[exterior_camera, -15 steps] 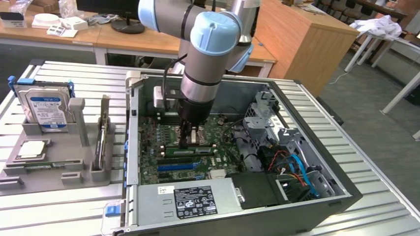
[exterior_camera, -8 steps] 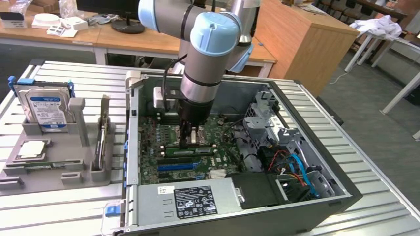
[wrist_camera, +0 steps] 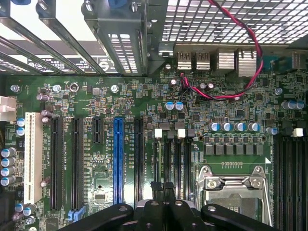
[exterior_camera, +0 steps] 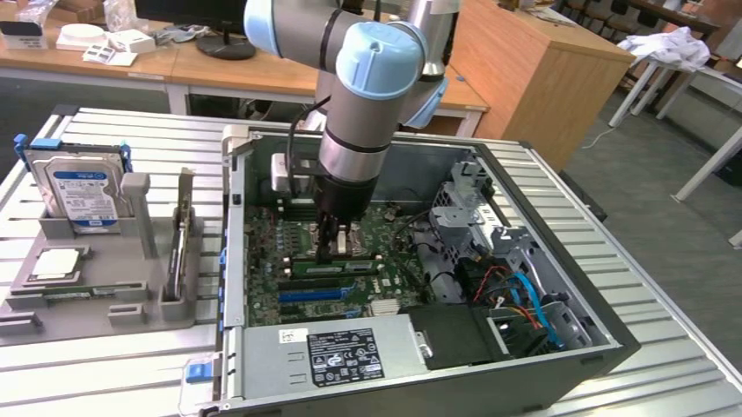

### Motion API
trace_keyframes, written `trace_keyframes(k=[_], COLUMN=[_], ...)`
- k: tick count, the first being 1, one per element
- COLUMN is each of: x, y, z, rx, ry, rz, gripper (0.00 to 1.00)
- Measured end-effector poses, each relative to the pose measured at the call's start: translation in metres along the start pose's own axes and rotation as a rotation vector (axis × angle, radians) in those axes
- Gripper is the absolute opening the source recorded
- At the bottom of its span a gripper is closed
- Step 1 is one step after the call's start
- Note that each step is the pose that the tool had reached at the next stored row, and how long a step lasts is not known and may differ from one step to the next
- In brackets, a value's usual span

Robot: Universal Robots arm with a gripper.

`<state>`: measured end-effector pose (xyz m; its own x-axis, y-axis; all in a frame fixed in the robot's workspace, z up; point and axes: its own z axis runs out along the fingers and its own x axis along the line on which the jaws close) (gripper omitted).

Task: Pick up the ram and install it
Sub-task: 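Press down the ram until it locks into place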

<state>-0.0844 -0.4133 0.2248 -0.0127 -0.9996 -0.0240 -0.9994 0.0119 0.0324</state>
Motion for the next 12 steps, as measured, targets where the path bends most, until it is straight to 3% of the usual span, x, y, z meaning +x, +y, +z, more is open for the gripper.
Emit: trace_keyframes(k=[12], x=[0.0000], y=[0.0000], z=[0.0007], rx=[0.0000], ry=[0.0001], rz=[0.000], gripper=[0.11])
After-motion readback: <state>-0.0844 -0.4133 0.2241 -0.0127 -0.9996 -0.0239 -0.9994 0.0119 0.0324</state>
